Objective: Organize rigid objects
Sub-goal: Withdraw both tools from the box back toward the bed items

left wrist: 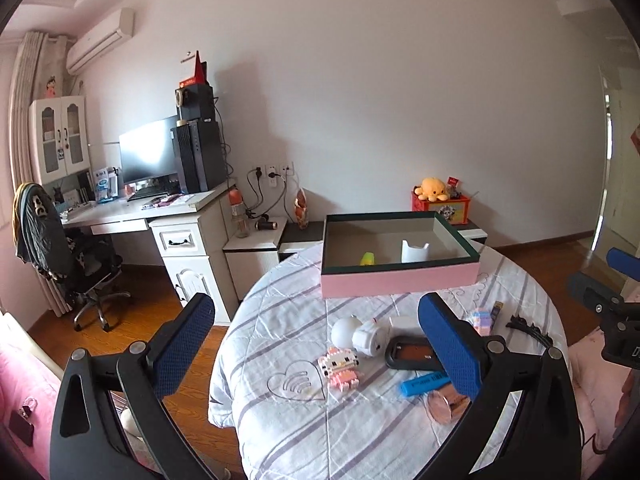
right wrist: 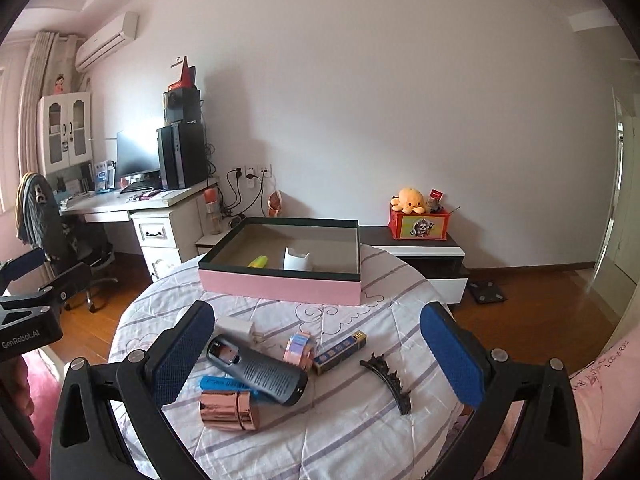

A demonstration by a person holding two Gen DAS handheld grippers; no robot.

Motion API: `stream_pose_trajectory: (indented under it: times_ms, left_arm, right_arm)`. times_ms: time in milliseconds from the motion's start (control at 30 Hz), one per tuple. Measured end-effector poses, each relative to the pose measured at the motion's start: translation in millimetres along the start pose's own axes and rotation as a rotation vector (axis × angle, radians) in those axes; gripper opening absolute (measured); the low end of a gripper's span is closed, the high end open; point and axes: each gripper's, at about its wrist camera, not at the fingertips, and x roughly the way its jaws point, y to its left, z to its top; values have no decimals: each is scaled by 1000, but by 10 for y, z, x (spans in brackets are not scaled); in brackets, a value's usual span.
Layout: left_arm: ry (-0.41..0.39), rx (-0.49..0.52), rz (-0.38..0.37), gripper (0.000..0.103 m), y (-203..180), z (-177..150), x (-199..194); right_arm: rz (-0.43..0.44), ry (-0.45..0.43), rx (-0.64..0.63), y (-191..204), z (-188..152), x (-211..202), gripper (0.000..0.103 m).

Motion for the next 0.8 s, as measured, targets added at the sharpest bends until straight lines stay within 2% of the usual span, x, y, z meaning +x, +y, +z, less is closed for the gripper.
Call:
stream_pose_trajectory:
  times_ms: [567, 800]
  left_arm:
    - [8, 12, -18, 103, -55, -75, -42]
    - [58, 4, -12, 103, 3, -205, 87]
  right_arm:
    - [4, 31, -24, 108, -159, -51, 103]
    - [-1, 77, -20, 51, -285, 75, 103]
